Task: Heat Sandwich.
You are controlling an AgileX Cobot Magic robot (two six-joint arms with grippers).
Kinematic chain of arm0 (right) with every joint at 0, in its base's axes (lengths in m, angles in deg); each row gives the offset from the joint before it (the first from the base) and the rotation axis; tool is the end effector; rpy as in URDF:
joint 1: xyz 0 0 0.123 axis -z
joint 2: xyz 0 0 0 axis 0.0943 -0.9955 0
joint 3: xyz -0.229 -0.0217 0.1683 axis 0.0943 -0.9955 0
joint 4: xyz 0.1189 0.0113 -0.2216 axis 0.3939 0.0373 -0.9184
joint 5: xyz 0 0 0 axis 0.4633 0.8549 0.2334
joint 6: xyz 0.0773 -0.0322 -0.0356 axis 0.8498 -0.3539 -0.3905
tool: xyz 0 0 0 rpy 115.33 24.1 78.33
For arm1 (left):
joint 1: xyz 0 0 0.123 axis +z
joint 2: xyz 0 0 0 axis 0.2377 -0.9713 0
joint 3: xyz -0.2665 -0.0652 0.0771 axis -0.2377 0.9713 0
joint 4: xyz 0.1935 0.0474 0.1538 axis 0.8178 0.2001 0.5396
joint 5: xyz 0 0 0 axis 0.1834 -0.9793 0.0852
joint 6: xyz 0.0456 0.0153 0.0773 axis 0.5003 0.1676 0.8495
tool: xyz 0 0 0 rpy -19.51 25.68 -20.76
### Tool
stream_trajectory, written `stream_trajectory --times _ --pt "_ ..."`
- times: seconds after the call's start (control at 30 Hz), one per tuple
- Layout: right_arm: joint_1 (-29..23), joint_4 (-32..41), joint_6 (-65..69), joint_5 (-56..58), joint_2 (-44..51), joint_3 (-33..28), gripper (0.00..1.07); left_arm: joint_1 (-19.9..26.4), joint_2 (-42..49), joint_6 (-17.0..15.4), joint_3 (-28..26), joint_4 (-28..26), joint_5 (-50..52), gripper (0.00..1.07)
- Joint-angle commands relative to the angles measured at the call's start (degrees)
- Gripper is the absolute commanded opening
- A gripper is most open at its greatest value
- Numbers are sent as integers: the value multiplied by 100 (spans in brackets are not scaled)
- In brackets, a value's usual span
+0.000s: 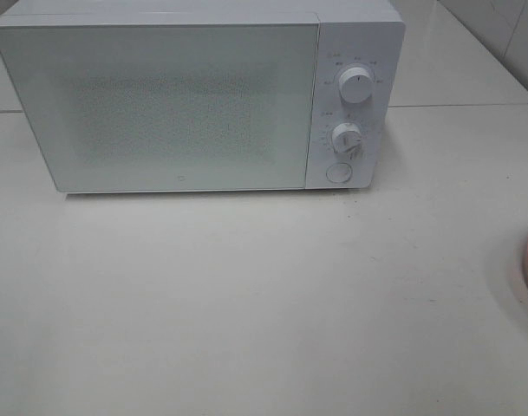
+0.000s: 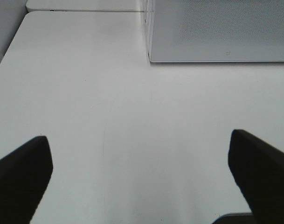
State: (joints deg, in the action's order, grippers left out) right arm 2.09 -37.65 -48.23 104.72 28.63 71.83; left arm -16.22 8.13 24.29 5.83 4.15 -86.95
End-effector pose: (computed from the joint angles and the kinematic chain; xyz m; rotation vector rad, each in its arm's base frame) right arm -0.0030 -0.0022 0.2814 -0.0441 1.9857 0.0151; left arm -0.0081 -0.0019 0.2818 0.0243 2.0300 -0.0751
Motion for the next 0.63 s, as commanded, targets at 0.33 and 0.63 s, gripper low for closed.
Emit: stream_trajectory --times 0.33,0.63 --pt "23 -6 57 -46 160 -6 75 6 138 11 11 -11 -6 98" --pt "23 -6 69 -46 160 -6 75 6 138 11 11 -11 -6 98"
